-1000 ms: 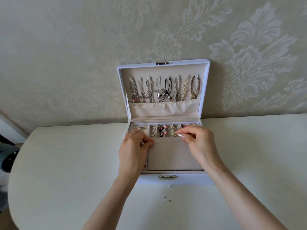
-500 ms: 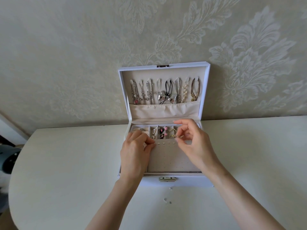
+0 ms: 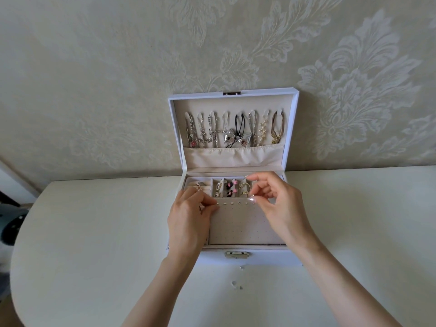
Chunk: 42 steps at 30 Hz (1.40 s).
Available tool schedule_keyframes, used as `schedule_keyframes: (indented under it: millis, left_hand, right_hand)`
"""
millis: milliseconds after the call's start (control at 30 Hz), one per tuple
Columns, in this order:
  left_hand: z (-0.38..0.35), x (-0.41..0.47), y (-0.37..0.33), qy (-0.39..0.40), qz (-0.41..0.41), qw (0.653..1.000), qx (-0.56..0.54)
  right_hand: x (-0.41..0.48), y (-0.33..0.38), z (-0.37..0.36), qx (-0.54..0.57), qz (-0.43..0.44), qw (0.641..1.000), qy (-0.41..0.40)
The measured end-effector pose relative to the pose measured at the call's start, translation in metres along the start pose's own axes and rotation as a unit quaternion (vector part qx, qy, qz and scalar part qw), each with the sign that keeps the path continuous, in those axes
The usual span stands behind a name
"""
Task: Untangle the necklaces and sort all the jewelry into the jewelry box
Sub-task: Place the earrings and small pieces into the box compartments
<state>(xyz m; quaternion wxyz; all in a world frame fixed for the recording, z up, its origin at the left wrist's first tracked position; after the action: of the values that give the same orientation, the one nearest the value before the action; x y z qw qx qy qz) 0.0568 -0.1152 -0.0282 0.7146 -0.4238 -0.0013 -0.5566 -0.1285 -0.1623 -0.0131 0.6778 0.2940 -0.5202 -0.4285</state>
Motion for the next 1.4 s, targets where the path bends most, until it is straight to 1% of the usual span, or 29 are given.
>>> schedule_keyframes:
  millis: [67,267,400,567,700,833,933,1067,1267,1400]
  left_hand:
    - [0.000,0.000,0.003,0.000,0.017,1.000,0.002]
    - [0.000,0.001,0.002,0.001,0.018,1.000,0.003]
    - [0.000,0.001,0.003,0.002,0.024,1.000,0.005]
    - [-0.004,0.001,0.000,0.011,-0.002,1.000,-0.002]
    - [-0.005,0.001,-0.003,0.011,-0.020,1.000,0.005]
    - [-0.003,0.001,-0.003,0.006,-0.017,1.000,0.002]
    - [0.000,0.001,-0.002,-0.002,-0.011,1.000,-0.015]
    - [-0.002,0.001,-0.008,0.010,-0.037,0.999,-0.020]
    - [-0.002,0.000,-0.022,0.015,-0.090,0.996,-0.005]
    - [0.000,0.000,-0.024,0.010,-0.097,0.995,-0.001]
  right_hand:
    - [0.000,-0.003,0.000,-0.008,-0.007,1.000,-0.001]
    - [0.001,-0.007,0.000,-0.011,-0.021,1.000,-0.005]
    - [0.002,-0.012,0.001,-0.001,-0.046,0.999,-0.012]
    - [0.001,-0.014,0.003,0.013,-0.067,0.998,-0.017]
    - [0.001,-0.014,0.004,0.004,-0.067,0.998,-0.018]
    - [0.000,-0.015,0.004,0.002,-0.075,0.997,-0.013]
    - [0.001,-0.015,0.006,-0.003,-0.076,0.997,-0.025]
    - [0.002,-0.016,0.010,-0.005,-0.082,0.996,-0.045]
    - [0.002,-0.018,0.008,-0.005,-0.091,0.995,-0.039]
    - [0.001,-0.021,0.006,-0.001,-0.102,0.994,-0.031]
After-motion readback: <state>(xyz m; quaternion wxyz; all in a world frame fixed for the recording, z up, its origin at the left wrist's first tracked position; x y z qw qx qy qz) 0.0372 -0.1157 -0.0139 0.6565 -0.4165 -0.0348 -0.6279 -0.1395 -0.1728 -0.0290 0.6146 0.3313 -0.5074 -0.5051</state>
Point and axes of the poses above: each hand's wrist, its own x-axis towards the middle knuckle, its own z-axis out of the back of the hand, y = z × x, the point moved 10 cm from there along x, towards the middle knuckle, and after that the axes turned 6 degrees about -y, right-handed, at the moved point
